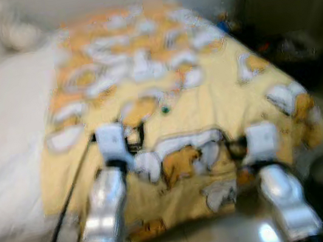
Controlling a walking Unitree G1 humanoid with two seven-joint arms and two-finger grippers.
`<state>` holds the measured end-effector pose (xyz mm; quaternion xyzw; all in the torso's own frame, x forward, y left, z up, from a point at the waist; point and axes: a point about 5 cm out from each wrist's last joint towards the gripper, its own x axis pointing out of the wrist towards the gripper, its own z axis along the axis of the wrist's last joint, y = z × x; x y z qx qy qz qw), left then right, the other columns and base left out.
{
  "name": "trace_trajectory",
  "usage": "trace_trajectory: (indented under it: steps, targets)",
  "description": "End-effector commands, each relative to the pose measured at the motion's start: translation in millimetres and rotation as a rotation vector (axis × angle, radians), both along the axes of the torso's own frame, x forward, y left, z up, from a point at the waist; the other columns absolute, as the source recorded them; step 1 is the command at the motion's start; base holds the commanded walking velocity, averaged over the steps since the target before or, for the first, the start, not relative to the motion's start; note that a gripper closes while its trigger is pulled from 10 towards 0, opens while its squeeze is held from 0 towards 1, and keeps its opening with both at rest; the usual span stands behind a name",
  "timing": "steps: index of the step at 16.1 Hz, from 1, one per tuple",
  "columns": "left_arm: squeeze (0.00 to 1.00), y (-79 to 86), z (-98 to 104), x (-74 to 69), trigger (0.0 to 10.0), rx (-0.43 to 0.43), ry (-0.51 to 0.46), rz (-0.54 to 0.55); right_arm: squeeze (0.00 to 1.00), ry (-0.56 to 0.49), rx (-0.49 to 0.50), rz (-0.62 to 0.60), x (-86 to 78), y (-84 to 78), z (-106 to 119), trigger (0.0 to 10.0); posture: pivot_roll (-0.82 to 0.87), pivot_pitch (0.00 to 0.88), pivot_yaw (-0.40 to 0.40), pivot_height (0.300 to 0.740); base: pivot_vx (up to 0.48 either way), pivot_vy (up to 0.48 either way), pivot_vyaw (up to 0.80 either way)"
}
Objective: Clean up the room
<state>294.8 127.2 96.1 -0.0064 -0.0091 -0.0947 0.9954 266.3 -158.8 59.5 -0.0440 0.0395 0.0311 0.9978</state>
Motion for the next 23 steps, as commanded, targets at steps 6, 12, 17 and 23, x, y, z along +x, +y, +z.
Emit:
trace_trajectory:
  steps: [6, 12, 17, 23]
  targets:
    - [0.00, -25.7, 24.0, 37.3, 10.0, 0.021, -0.008, -0.013, 0.39, -0.007, -0.028, -0.055, 0.2, -8.8, 3.5, 10.0, -0.25, 0.000, 0.105, 0.740, 0.458, 0.000, -0.59]
    - [0.00, -28.5, -9.3, 71.0, 10.0, 0.217, 0.347, 0.017, 0.38, -0.002, -0.025, -0.029, -4.1, -3.1, 4.2, 10.0, -0.28, 0.000, 0.106, 0.740, 0.349, 0.000, 0.00]
    - [1.00, -11.2, 7.9, 87.2, 10.0, 0.187, 0.370, 0.128, 0.38, 0.042, -0.080, -0.026, -45.8, -16.3, 6.5, 10.0, -0.43, 0.083, 0.073, 0.740, 0.000, 0.000, 0.00]
    - [1.00, -25.7, 3.8, 85.1, 10.0, 0.154, 0.424, 0.065, 0.38, 0.105, -0.093, -0.062, -86.3, -21.6, 13.1, 10.0, -0.51, 0.177, 0.060, 0.740, 0.000, 0.000, 0.00]
